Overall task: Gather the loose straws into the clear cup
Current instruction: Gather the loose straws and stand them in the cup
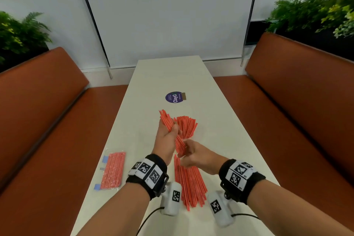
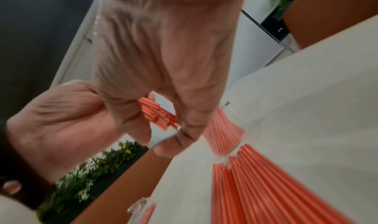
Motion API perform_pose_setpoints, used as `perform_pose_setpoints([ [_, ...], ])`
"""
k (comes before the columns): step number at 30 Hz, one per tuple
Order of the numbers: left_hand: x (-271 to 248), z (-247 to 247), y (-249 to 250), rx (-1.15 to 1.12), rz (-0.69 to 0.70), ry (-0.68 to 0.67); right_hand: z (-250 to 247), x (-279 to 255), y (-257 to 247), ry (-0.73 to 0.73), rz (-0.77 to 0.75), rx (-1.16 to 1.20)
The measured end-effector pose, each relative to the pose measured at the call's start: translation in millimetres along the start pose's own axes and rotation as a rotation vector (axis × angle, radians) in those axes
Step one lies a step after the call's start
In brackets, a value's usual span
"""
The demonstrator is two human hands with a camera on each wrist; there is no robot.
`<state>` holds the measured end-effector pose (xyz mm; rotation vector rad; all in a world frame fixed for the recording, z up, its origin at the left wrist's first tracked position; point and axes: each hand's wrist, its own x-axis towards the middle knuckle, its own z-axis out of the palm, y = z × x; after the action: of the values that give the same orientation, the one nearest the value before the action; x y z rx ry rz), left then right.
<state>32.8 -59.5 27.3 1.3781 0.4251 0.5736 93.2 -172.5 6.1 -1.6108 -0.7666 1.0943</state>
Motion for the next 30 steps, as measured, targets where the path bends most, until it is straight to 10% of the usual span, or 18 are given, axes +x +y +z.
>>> perform_pose_setpoints([
  [21,1.4,19.4,0.2,0.111,-0.188,-0.218,-7.3,18.7,-7.7,0.238,0.172,-0.027],
  [30,40.9,13.0,22.9,0.143,0.031,-0.086,-24.6,24.5,-15.1,0.545,0.046,-0.282],
])
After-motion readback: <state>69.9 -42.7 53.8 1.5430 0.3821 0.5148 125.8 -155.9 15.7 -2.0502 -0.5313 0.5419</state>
